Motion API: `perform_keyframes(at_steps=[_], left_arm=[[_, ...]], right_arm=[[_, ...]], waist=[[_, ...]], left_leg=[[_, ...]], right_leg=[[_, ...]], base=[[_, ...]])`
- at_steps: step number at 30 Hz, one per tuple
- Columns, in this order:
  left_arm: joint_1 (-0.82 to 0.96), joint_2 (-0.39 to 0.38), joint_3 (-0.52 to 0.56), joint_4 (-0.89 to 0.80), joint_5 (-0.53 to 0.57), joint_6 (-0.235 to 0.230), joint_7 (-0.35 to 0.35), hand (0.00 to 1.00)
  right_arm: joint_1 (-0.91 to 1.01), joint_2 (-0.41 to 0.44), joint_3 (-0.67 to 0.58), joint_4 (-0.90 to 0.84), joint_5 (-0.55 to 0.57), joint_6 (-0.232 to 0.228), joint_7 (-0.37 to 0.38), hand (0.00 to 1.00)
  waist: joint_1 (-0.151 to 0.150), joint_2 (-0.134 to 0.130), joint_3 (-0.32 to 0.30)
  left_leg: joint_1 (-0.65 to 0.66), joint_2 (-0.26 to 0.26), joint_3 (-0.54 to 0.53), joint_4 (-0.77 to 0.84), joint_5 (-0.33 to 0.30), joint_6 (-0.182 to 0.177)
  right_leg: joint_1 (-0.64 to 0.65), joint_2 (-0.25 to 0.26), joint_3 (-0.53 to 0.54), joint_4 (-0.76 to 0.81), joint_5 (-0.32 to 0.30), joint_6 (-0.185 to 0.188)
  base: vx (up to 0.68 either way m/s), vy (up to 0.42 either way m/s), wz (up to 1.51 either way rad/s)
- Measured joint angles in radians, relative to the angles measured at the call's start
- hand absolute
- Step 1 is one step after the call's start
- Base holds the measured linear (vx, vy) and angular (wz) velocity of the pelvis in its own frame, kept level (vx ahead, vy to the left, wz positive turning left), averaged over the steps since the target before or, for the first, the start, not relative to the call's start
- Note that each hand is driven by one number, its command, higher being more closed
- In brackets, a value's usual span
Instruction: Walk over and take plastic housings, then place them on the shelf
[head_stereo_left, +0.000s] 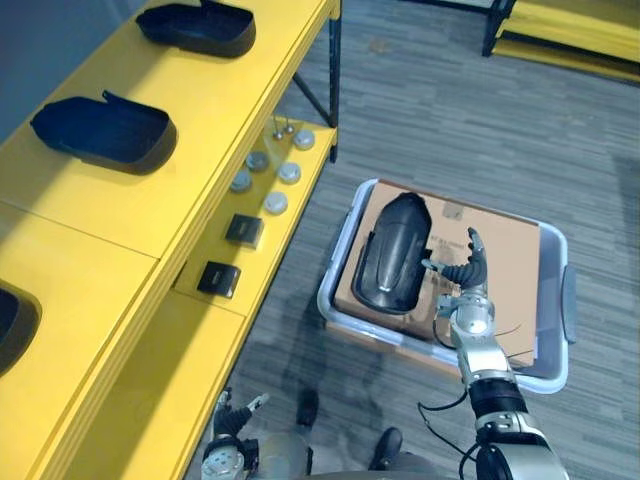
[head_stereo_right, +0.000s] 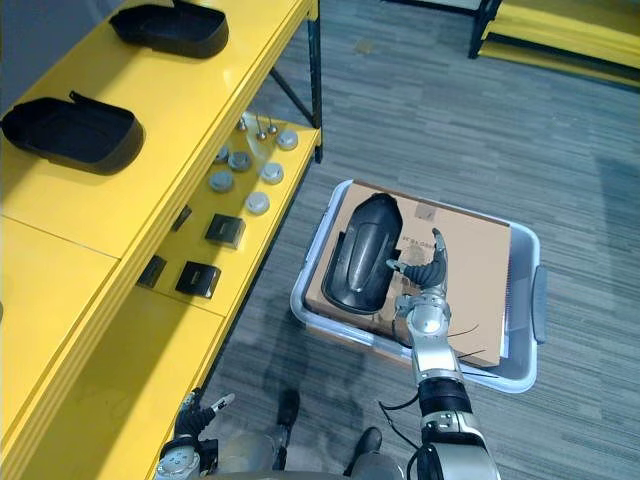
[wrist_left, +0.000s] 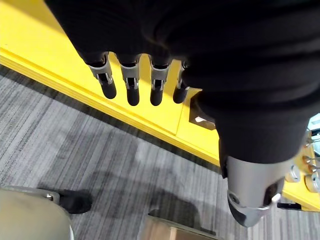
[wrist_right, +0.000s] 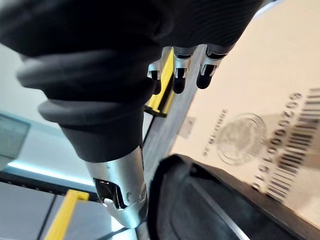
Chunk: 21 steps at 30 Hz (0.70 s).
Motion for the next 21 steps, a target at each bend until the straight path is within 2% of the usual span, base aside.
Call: perform_keyframes(at_steps=[6, 7, 9, 14, 21], left_arm=[[-0.005, -0.001, -0.011, -0.041, 0.0, 0.0, 0.021, 0.0], [-0.013, 0.002, -0.02, -0.041, -0.001, 0.0, 0.023, 0.0], [-0.042, -0.001, -0.036, -0.04, -0.001, 0.0, 0.026, 0.0], [-0.088, -0.003, -0.061, -0.031, -0.013, 0.0, 0.046, 0.0], [-0.112, -0.004, -0.062, 0.001, -0.04, 0.001, 0.047, 0.0]], right_arm=[[-0.18, -0.008, -0.024, 0.2, -0.032, 0.033, -0.04, 0.0], [-0.223, -0.019, -0.034, 0.242, -0.031, 0.035, -0.042, 1.0], [-0.287, -0.05, -0.052, 0.306, -0.032, 0.039, -0.044, 1.0], [-0.376, -0.104, -0.064, 0.399, -0.041, 0.074, -0.06, 1.0], [-0.386, -0.112, -0.062, 0.399, -0.014, 0.072, -0.058, 1.0]], waist=[[0.004, 0.003, 0.055], [0.009, 0.005, 0.063], [0.029, 0.013, 0.071], [0.052, 0.01, 0.083], [0.052, 0.008, 0.087]], left_leg=[[-0.04, 0.001, -0.008, 0.015, 0.011, -0.001], [-0.045, 0.001, -0.008, 0.023, 0.011, -0.002], [-0.062, 0.005, -0.008, 0.027, 0.011, -0.002], [-0.082, 0.014, -0.011, 0.026, 0.021, -0.008], [-0.085, 0.019, -0.014, 0.022, 0.023, -0.01]], right_leg=[[-0.034, -0.002, -0.003, 0.019, 0.001, -0.001], [-0.039, -0.004, 0.001, 0.026, 0.0, -0.002], [-0.061, -0.002, 0.007, 0.036, 0.0, -0.002], [-0.084, 0.007, 0.008, 0.045, 0.005, -0.01], [-0.089, 0.013, 0.008, 0.044, 0.0, -0.019]], base=[[-0.04, 0.033, 0.05], [-0.06, 0.045, -0.08], [-0.09, 0.042, -0.05], [-0.07, 0.024, 0.0], [0.0, 0.001, 0.0]])
